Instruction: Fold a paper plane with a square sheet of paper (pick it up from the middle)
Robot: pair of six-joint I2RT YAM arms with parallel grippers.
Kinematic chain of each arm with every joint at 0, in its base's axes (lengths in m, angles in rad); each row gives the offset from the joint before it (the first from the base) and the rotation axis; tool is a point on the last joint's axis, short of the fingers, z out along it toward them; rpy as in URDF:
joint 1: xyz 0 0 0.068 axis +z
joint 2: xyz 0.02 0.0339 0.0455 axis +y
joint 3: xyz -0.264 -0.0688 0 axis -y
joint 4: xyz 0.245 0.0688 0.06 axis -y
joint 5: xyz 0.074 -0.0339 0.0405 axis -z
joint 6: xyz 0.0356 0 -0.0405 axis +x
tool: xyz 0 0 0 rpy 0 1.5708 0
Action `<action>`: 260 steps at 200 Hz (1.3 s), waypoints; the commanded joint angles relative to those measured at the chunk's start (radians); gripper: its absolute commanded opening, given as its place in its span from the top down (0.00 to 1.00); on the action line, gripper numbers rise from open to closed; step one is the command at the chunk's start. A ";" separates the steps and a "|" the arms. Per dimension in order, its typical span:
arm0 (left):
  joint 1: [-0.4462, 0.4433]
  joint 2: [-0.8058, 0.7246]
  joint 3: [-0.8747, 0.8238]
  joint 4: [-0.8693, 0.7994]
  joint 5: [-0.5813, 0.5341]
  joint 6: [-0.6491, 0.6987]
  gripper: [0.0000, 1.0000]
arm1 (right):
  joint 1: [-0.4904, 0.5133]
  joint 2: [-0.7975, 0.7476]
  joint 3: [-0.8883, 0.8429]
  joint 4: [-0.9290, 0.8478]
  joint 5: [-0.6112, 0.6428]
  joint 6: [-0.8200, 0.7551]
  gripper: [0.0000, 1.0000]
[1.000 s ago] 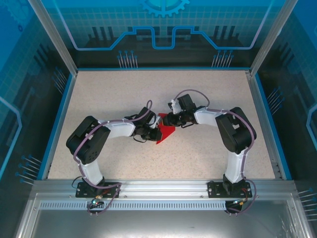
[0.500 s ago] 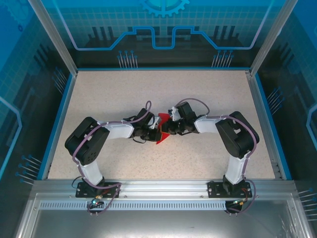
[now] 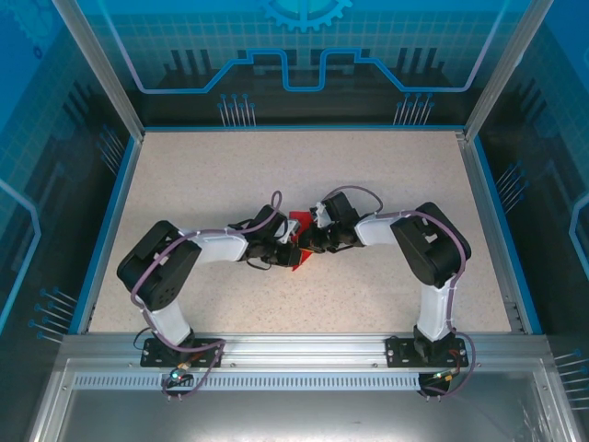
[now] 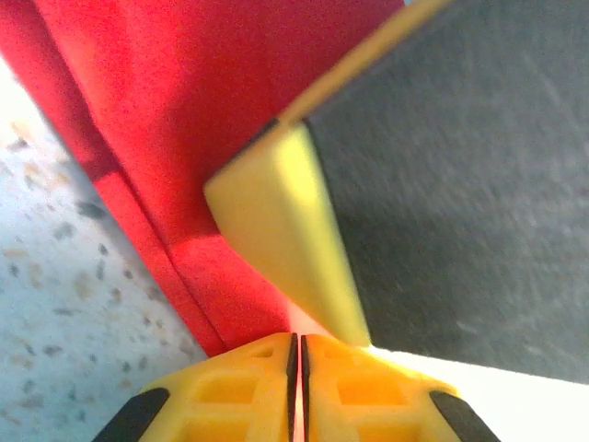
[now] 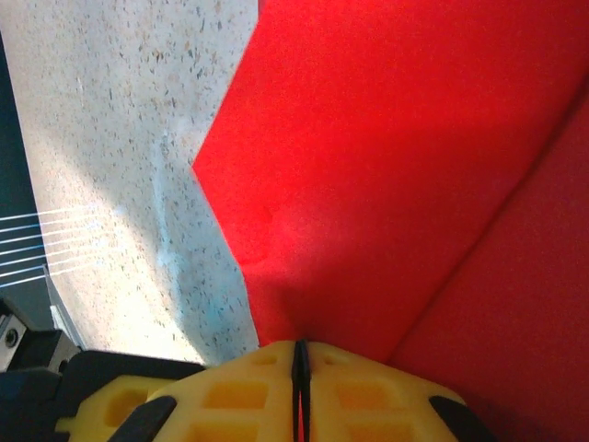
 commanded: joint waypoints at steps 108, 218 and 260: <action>-0.042 -0.071 -0.056 -0.110 -0.071 -0.028 0.82 | 0.004 0.058 0.000 -0.105 0.090 -0.061 0.89; -0.050 -0.085 0.012 -0.146 -0.122 -0.042 0.63 | -0.003 0.087 0.001 -0.078 0.064 -0.048 0.89; -0.061 -0.019 0.056 -0.161 -0.149 -0.036 0.63 | -0.010 0.090 -0.011 -0.054 0.044 -0.037 0.89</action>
